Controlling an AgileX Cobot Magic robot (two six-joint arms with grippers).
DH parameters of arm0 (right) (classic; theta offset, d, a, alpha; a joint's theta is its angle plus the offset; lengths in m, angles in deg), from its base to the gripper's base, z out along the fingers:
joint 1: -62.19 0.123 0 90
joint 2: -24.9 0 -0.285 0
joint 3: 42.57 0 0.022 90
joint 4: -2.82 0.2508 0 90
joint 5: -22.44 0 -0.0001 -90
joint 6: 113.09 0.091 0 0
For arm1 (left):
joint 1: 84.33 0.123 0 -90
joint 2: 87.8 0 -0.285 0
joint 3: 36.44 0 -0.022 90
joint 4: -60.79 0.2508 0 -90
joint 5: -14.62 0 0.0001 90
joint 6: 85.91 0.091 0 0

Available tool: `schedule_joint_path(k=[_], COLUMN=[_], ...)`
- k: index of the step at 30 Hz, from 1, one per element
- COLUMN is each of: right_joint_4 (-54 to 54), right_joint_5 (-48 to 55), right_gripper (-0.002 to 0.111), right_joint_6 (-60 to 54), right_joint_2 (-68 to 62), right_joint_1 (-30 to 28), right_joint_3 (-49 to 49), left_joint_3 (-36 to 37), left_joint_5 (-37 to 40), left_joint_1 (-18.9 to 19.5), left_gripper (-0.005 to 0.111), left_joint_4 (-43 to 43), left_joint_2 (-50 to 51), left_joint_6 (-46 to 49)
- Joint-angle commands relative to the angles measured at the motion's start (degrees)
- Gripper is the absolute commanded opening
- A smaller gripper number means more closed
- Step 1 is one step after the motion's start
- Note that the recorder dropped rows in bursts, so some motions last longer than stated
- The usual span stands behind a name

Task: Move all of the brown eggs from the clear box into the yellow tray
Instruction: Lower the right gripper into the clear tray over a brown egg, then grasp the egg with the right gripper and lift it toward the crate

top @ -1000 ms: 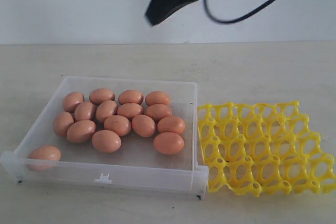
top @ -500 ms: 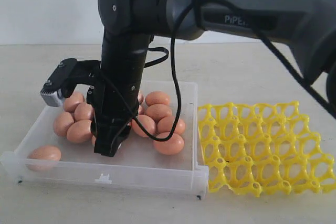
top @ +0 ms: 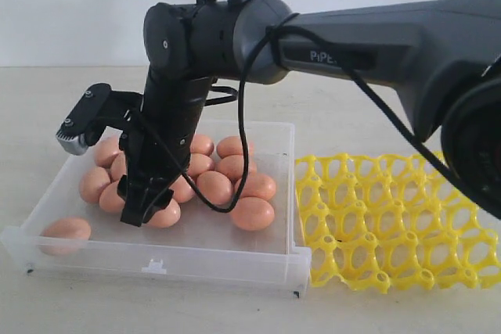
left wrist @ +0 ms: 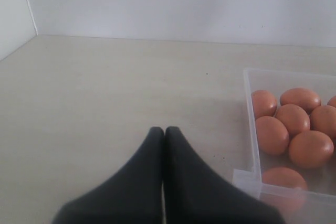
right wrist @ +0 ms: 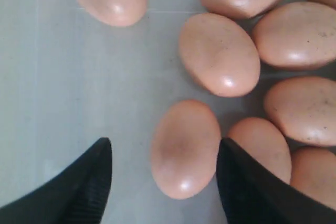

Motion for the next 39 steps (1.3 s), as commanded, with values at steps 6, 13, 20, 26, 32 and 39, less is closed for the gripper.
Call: schedule_joint_path(k=[6,13,20,26,32,39], right_joint_4=[-5.06,-5.06,-4.42,-3.53,5.53,14.3], right_joint_5=[-3.22,-5.2,-5.37,-9.27,-42.16,-89.07], right_gripper=[0.056,0.03,0.0,0.0,0.0,0.0], right_joint_6=[7.07,12.1,12.9,22.92,24.81,28.22], right_joint_2=[-5.23,-6.83,-3.44,5.88,22.27,42.91], right_joint_1=[0.0,0.0,0.0,0.0,0.0,-2.61], right_joint_3=[0.42,0.42,1.31,0.85,-24.85,-61.18], left_joint_3=[0.17,0.17,0.17,0.17,0.17,0.17], left_joint_5=[-0.19,-0.19,-0.19,-0.19,-0.19,-0.19], left_joint_1=[0.0,0.0,0.0,0.0,0.0,0.0], left_gripper=[-0.004,-0.004,-0.004,-0.004,-0.004,-0.004], left_joint_4=[0.24,0.24,0.24,0.24,0.24,0.24], left_joint_2=[-0.03,-0.03,-0.03,-0.03,-0.03,-0.03], left_joint_6=[0.02,0.02,0.02,0.02,0.02,0.02])
